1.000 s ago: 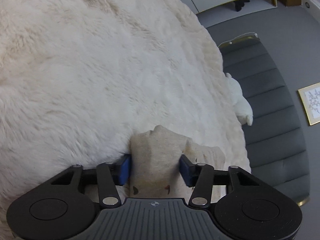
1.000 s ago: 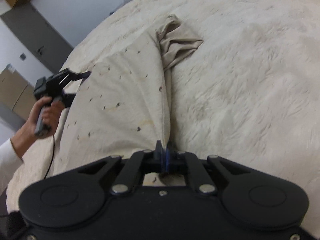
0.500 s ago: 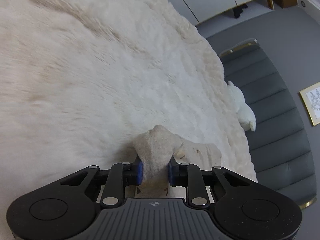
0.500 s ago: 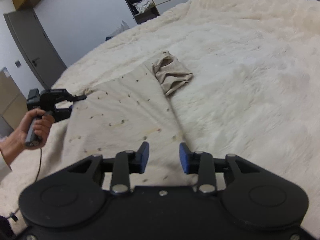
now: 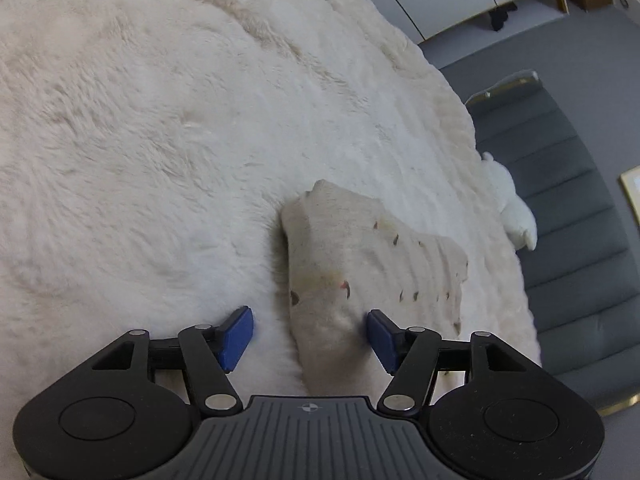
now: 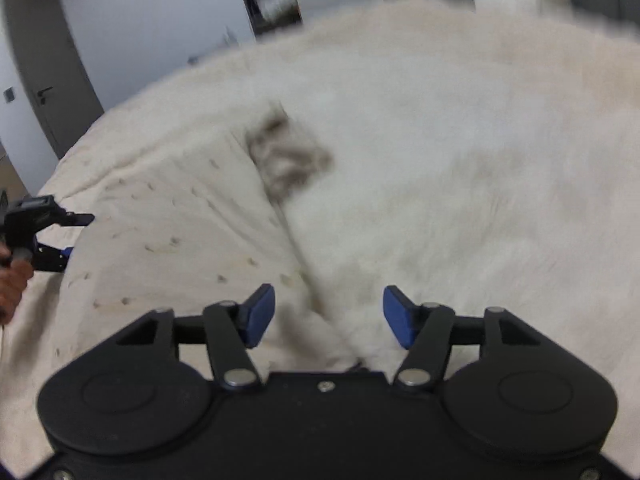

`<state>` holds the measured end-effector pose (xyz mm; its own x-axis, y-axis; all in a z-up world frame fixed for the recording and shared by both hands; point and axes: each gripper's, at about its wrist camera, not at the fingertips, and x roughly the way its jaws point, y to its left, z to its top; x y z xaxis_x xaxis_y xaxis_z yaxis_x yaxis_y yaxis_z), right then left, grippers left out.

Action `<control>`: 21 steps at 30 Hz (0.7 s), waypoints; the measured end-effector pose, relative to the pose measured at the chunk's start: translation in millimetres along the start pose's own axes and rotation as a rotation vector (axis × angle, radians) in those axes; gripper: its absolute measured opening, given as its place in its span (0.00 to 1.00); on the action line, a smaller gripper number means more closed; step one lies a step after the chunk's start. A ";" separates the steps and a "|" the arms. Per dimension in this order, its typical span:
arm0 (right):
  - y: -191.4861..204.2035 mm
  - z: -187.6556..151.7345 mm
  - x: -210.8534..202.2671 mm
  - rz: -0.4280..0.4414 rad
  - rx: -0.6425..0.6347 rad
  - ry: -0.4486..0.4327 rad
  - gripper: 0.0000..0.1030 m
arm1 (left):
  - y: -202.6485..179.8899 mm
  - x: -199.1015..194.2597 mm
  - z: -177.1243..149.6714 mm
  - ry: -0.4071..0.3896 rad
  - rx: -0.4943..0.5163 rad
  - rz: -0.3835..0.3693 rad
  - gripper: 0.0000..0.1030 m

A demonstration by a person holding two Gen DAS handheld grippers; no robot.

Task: Fold clothes

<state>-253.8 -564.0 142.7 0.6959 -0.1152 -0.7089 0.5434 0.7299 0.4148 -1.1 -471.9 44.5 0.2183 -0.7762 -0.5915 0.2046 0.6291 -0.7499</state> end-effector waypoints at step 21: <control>41.0 95.9 59.4 0.176 -0.107 -0.032 0.36 | -35.7 -61.2 -93.9 0.074 0.366 0.124 0.49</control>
<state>-145.1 -605.5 172.3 0.7911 0.0003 -0.6117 0.3604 0.8077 0.4666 -111.4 -450.9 79.7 0.1959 -0.6859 -0.7009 0.5109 0.6814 -0.5241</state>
